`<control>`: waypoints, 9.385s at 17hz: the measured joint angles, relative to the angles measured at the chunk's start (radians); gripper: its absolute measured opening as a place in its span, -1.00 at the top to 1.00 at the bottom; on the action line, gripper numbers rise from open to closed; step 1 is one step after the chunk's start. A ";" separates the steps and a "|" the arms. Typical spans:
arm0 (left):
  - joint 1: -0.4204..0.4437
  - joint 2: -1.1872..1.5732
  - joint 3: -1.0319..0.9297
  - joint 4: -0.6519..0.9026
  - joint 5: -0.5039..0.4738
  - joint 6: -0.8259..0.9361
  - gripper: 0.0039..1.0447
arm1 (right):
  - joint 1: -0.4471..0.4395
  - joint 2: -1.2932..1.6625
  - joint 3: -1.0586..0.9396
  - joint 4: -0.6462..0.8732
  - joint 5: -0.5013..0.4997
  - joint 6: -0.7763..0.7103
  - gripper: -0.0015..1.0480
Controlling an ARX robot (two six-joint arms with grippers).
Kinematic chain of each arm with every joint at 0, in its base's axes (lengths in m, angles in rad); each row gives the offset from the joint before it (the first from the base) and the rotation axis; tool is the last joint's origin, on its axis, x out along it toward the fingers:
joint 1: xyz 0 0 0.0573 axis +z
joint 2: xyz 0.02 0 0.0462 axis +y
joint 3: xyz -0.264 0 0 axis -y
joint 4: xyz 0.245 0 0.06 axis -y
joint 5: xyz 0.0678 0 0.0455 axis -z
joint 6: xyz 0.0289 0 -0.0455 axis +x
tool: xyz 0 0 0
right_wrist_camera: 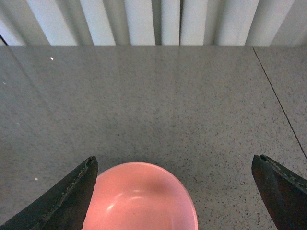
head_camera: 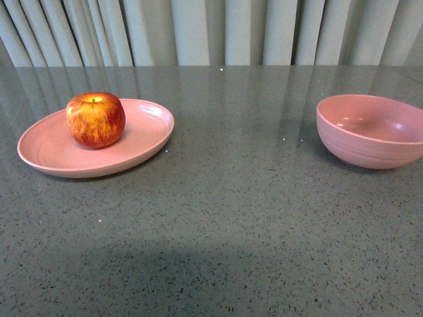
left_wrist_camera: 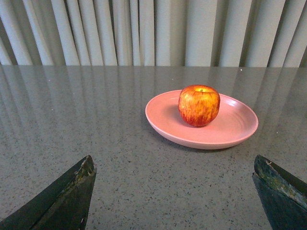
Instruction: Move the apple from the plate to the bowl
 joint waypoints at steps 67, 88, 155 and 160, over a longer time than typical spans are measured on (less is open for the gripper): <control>0.000 0.000 0.000 0.000 0.000 0.000 -0.88 | 0.315 0.494 0.307 -0.166 0.043 0.227 0.95; 0.000 0.000 0.000 0.000 0.000 0.000 -0.88 | 0.322 0.443 0.296 -0.158 0.039 0.240 -0.77; 0.000 0.000 0.000 0.000 0.000 0.000 -0.88 | -0.110 -1.447 -1.054 -0.051 -0.035 -0.039 -0.87; -0.106 0.208 0.130 -0.294 -0.233 -0.092 -0.88 | -0.110 -1.447 -1.054 -0.049 -0.036 -0.040 -0.87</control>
